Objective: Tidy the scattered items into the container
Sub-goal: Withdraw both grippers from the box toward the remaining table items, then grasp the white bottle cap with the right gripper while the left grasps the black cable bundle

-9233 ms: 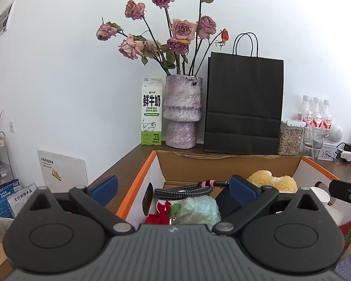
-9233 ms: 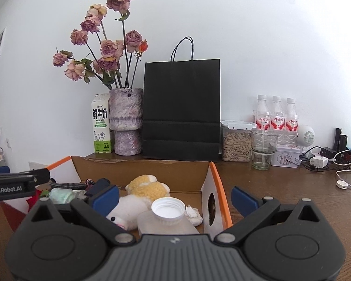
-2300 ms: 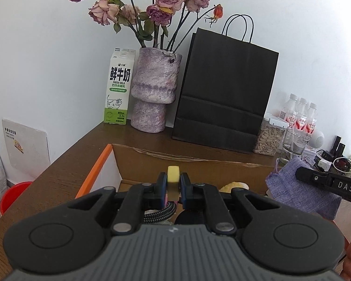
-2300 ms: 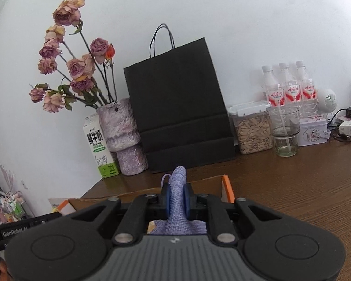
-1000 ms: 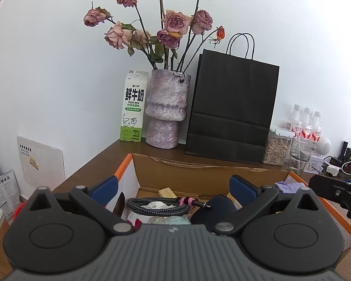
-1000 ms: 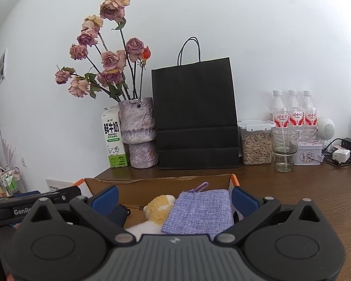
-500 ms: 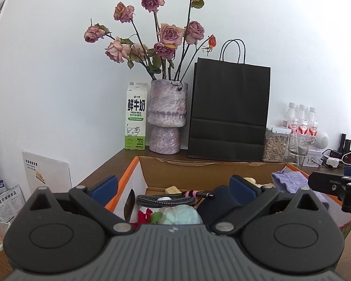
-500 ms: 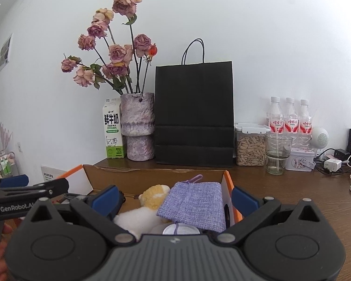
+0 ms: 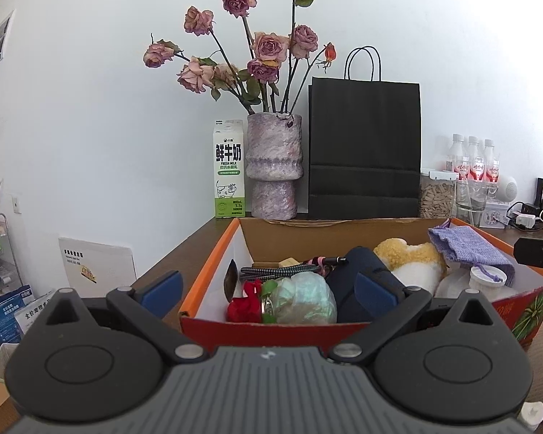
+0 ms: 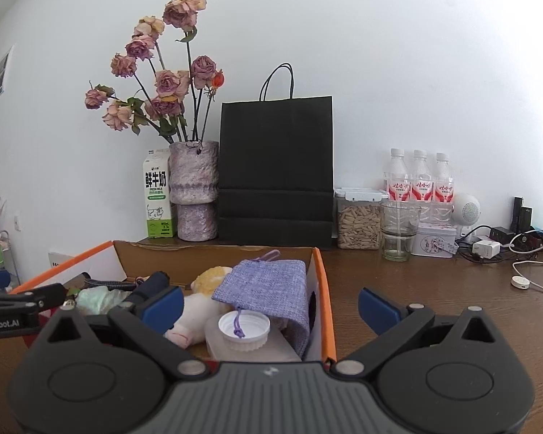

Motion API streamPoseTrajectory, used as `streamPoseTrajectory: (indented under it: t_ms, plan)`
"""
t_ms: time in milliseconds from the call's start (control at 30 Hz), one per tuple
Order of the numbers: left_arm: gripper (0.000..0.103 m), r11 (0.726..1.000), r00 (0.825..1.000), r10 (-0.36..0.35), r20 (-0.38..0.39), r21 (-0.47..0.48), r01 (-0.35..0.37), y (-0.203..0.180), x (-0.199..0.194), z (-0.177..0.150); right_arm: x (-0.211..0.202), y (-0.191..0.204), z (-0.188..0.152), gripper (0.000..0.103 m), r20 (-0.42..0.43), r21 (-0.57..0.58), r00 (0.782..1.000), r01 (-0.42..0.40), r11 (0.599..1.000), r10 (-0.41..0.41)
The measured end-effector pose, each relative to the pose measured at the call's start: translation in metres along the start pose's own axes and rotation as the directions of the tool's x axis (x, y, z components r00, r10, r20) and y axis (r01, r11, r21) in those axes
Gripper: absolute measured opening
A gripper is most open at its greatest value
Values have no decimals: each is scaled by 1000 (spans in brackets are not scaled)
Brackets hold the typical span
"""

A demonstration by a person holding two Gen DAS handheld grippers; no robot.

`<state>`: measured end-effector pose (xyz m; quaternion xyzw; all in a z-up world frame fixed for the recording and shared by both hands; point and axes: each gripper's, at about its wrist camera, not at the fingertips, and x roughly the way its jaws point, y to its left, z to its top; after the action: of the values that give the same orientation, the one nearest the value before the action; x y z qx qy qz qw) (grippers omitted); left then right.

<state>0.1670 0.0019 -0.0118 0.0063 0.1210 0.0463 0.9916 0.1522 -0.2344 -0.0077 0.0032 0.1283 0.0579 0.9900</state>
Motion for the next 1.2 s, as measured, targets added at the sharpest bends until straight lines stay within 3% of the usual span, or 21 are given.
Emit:
streamPoseTrajectory:
  t_ms: [433,733,933,1000,1200]
  plan:
    - [103,998,998,51,-27,-32,-52,14,-37,-11,-49,2,-24,103,-42,-31,999,-36,999,35]
    - [103,1000,992,8,-125,-18,-11,22,-57,-20,-97,1,-52,98,-174,-54,980,-106,993,95]
    - [103,999,982,-31,-187,-17,28,22,-57,-32,-99,5,-64,90,-247,-72,965,-113,991,93]
    - [103,998,975,-63,-215,-13,61,20,-56,-33,-91,2,-66,77,-279,-47,957,-96,994,79]
    - [103,998,974,-59,-219,-28,54,22,-55,-32,-77,-6,-67,71,-326,24,941,-91,996,94]
